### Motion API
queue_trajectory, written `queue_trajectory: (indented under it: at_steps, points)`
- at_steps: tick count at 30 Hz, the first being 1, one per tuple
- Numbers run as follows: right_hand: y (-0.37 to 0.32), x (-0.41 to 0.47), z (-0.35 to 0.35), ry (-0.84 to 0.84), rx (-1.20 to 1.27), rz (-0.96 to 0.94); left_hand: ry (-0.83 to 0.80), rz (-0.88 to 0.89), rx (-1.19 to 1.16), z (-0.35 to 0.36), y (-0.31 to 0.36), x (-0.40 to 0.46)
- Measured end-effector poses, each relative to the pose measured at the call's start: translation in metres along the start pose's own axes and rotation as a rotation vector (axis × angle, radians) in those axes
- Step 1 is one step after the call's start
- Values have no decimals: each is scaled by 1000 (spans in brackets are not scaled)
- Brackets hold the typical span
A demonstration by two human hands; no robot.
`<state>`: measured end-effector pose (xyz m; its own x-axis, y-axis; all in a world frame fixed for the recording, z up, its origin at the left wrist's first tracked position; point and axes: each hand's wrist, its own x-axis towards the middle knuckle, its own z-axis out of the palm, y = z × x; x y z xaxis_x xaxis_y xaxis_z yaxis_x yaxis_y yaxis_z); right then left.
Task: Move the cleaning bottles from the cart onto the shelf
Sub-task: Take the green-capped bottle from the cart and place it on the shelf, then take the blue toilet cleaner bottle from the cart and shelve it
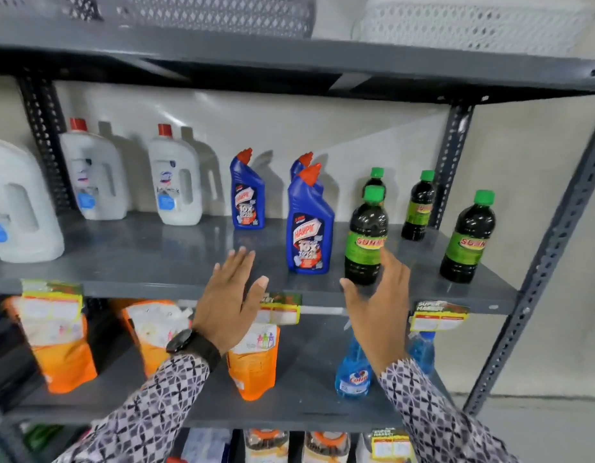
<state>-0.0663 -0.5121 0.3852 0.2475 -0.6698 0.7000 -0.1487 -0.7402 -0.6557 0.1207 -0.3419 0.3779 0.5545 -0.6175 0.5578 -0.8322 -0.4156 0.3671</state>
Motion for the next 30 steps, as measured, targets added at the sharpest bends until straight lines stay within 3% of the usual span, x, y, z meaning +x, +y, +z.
queue_trajectory:
  at_steps: [2, 4, 9, 15, 19, 22, 25, 27, 28, 30]
  points:
    - [-6, -34, 12, -52, -38, -190, 155, -3, -48, -6, -9, -41]
    - [-13, -71, 30, -251, -41, -313, 229, -66, -97, -7, -24, -93]
    - [-40, -182, 117, -882, -23, -491, 126, -556, -187, 6, -119, -236]
    - [-64, -315, 239, -1559, -2, -361, 24, -1253, -335, 25, -261, -398]
    - [-58, -409, 318, -1881, -100, -154, -17, -1554, -372, 52, -327, -489]
    - [-40, -481, 363, -2062, -228, -17, -140, -1769, -385, 101, -379, -574]
    - [-15, -548, 401, -2134, -354, 88, -81, -1968, -696, 148, -414, -639]
    - [6, -593, 426, -2147, -412, 139, 97, -2044, -889, 150, -415, -633]
    - [19, -617, 438, -2141, -442, 168, 126, -2099, -901, 147, -415, -626]
    - [26, -647, 452, -2111, -483, 173, 76, -2038, -1182, 138, -411, -602]
